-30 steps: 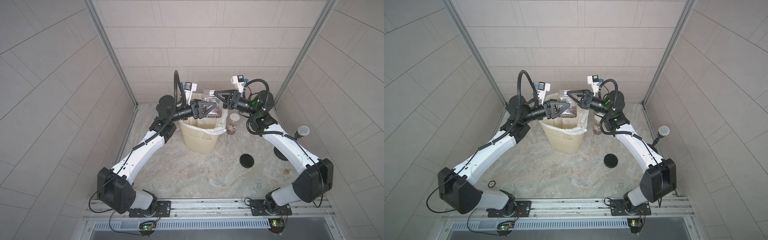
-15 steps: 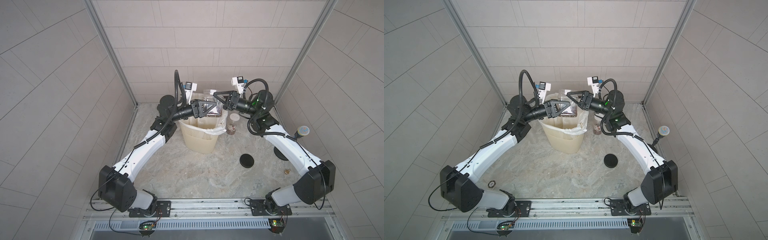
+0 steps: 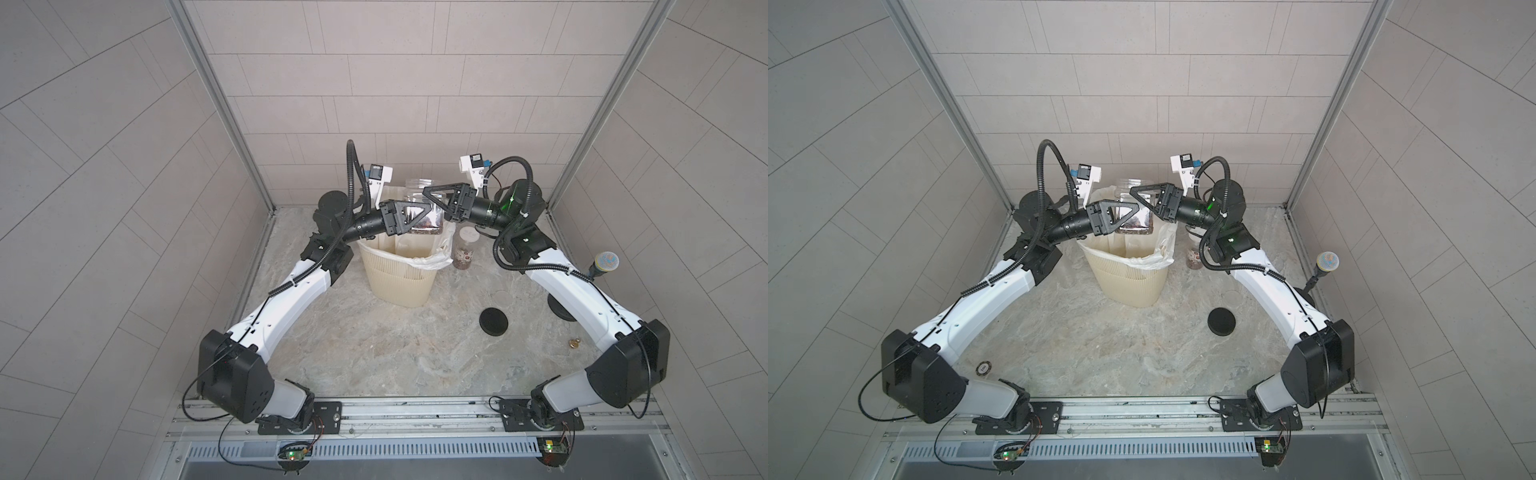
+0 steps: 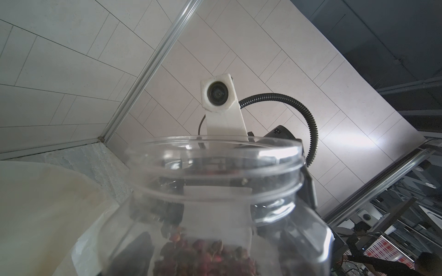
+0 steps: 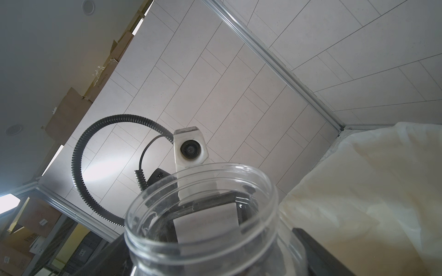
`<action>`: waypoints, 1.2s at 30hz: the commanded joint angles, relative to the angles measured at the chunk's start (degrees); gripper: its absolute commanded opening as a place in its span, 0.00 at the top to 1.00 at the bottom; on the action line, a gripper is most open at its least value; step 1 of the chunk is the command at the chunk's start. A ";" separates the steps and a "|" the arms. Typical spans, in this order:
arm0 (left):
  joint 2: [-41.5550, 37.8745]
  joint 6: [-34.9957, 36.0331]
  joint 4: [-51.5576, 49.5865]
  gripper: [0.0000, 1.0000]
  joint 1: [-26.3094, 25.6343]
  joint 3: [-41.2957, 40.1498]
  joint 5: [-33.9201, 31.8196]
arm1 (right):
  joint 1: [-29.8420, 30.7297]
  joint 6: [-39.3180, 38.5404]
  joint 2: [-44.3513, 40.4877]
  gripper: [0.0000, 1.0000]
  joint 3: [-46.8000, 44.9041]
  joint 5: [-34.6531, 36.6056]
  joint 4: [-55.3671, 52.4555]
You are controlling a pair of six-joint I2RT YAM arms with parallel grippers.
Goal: Empty the moldy dried flower tea in the jars
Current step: Pour the moldy dried flower tea into the trash bin.
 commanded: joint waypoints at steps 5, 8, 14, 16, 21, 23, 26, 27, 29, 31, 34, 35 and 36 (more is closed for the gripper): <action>2.05 -10.55 13.23 0.38 0.71 0.28 4.56 | 0.97 5.31 -0.37 0.00 -1.78 -5.17 13.50; 1.69 -11.01 12.22 0.39 0.75 -0.04 6.11 | 0.66 7.09 -0.12 0.00 -2.35 -5.20 17.62; -0.31 -6.24 4.19 0.39 1.23 -0.63 6.15 | -0.41 9.28 0.39 0.00 -2.01 -4.98 19.74; -0.04 -7.79 5.75 0.39 1.23 -1.03 6.20 | -0.38 10.50 0.81 0.00 -1.92 -4.65 21.13; 0.49 -8.74 6.76 0.39 1.23 -0.93 5.54 | -0.01 10.14 1.71 0.12 -1.57 -6.35 19.83; 0.67 -8.83 6.92 0.39 1.24 -0.83 5.50 | 0.08 10.23 1.90 0.16 -1.97 -6.49 19.84; 0.93 -8.92 6.92 0.39 1.24 -0.87 5.85 | -0.06 10.39 2.06 0.25 -2.18 -6.50 19.67; 0.92 -8.96 6.93 0.39 1.24 -1.02 6.02 | -0.10 10.36 2.16 0.30 -2.12 -6.50 19.58; 0.84 -9.07 6.79 0.38 1.25 -1.13 6.23 | -0.18 10.11 2.21 0.35 -1.88 -6.59 19.05; 0.67 -9.09 6.72 0.35 1.28 -1.26 6.33 | -0.42 9.16 2.14 0.37 -1.66 -6.78 17.63; 0.53 -9.36 6.75 0.27 1.74 -1.17 6.67 | -0.81 8.72 2.16 0.38 -1.72 -6.60 16.74; 0.43 -9.35 6.73 0.23 1.85 -1.31 6.68 | -1.04 8.86 2.10 0.39 -1.82 -6.42 16.71; 0.34 -9.29 6.75 0.21 2.02 -1.39 6.60 | -1.15 8.97 2.17 0.41 -1.92 -6.33 16.81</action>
